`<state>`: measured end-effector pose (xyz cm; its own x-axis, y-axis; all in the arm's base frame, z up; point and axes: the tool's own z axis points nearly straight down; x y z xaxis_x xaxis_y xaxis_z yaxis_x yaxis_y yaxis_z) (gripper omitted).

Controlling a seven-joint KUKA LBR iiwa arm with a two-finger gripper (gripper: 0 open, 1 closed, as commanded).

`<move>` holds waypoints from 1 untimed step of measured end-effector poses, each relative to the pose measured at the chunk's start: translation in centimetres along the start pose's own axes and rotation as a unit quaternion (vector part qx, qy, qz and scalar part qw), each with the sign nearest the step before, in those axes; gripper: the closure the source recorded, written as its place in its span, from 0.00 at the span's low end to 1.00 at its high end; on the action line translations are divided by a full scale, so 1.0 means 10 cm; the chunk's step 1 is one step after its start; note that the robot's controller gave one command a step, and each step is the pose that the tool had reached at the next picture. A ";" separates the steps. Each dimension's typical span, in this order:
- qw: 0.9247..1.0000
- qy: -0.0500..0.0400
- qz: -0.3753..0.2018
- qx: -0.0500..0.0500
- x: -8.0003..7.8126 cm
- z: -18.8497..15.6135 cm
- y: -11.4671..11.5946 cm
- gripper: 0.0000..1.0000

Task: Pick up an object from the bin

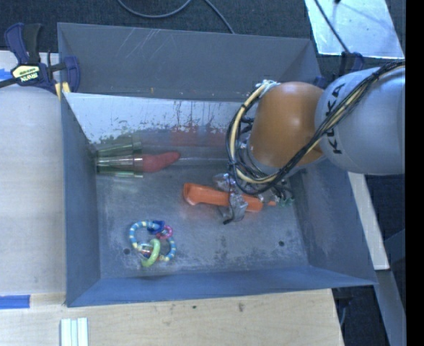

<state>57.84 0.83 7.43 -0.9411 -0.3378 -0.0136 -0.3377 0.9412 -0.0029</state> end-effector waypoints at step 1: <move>1.000 0.000 0.000 0.000 0.00 0.00 0.00 1.00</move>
Offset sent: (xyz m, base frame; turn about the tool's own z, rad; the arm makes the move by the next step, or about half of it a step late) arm 0.0039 -0.0322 0.1232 0.0006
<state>57.84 0.83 7.43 -0.9413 -0.3372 -0.0135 -0.3372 0.9414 -0.0028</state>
